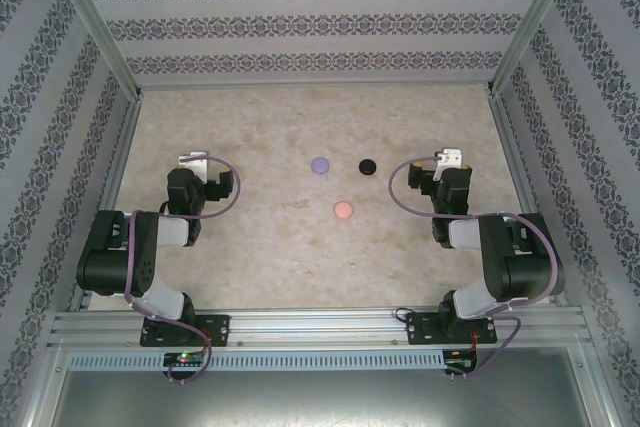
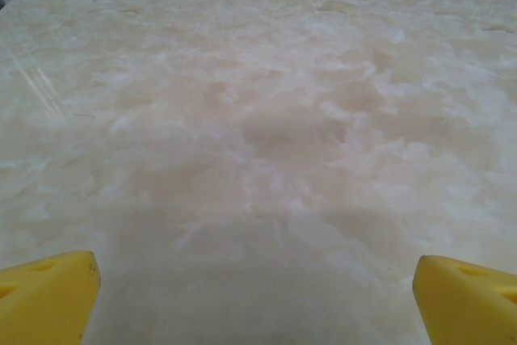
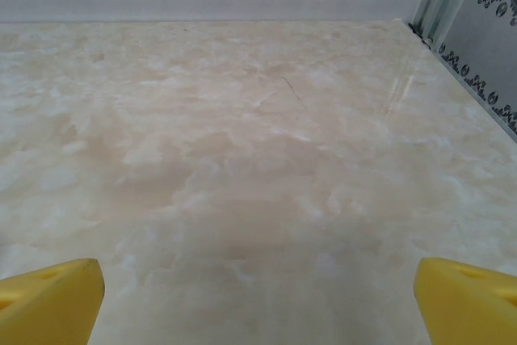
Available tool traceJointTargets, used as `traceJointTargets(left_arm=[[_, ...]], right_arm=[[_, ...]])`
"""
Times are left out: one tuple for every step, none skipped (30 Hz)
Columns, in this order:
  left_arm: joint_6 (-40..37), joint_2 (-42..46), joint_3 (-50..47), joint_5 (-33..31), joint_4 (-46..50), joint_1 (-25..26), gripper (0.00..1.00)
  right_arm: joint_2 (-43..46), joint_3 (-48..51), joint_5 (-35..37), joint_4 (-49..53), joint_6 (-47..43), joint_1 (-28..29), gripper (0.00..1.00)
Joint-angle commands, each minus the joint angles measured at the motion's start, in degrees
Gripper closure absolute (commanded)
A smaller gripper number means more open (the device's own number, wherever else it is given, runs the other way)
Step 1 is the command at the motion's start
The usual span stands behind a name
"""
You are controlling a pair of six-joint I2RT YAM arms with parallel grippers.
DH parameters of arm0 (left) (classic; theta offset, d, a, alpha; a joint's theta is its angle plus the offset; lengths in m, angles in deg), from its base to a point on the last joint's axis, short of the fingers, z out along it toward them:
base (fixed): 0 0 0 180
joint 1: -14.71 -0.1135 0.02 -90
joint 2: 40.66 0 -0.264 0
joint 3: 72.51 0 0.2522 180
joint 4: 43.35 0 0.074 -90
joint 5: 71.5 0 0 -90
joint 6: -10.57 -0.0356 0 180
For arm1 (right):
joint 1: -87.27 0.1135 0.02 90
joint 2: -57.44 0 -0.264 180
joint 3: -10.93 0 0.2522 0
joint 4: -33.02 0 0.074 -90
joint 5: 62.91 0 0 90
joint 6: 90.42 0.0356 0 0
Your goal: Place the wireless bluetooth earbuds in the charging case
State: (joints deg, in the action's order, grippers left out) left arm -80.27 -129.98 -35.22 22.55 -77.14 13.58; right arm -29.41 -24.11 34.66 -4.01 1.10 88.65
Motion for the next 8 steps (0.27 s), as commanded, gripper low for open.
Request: traceJointTargets(left_arm=[[0.84, -0.07, 0.47, -0.41, 0.62, 0.41, 0.01], [0.84, -0.04, 0.46, -0.43, 0.64, 0.40, 0.01], [0.83, -0.03, 0.46, -0.40, 0.62, 0.47, 0.01], [0.84, -0.09, 0.47, -0.38, 0.64, 0.50, 0.01], [0.84, -0.08, 0.42, -0.41, 0.62, 0.42, 0.01], [0.84, -0.07, 0.46, -0.44, 0.62, 0.49, 0.01], [0.84, -0.09, 0.42, -0.45, 0.62, 0.37, 0.01], [0.84, 0.00, 0.44, -0.43, 0.66, 0.44, 0.01]], right_arm=[[0.36, -0.58, -0.89, -0.86, 0.22, 0.90, 0.02], [0.12, -0.90, -1.59, -0.44, 0.43, 0.54, 0.02], [-0.11, -1.50, -3.63, 0.33, 0.98, -0.28, 0.02], [-0.08, -1.70, -5.00, 0.78, 0.97, -0.84, 0.02], [0.05, -1.66, -5.03, 0.89, 0.77, -0.79, 0.02], [0.14, -1.35, -4.92, 0.59, 0.50, -0.70, 0.02], [0.15, -1.05, -4.90, -0.07, 0.30, -0.52, 0.02], [0.56, -0.66, -5.98, -0.38, -0.33, -0.38, 0.02]])
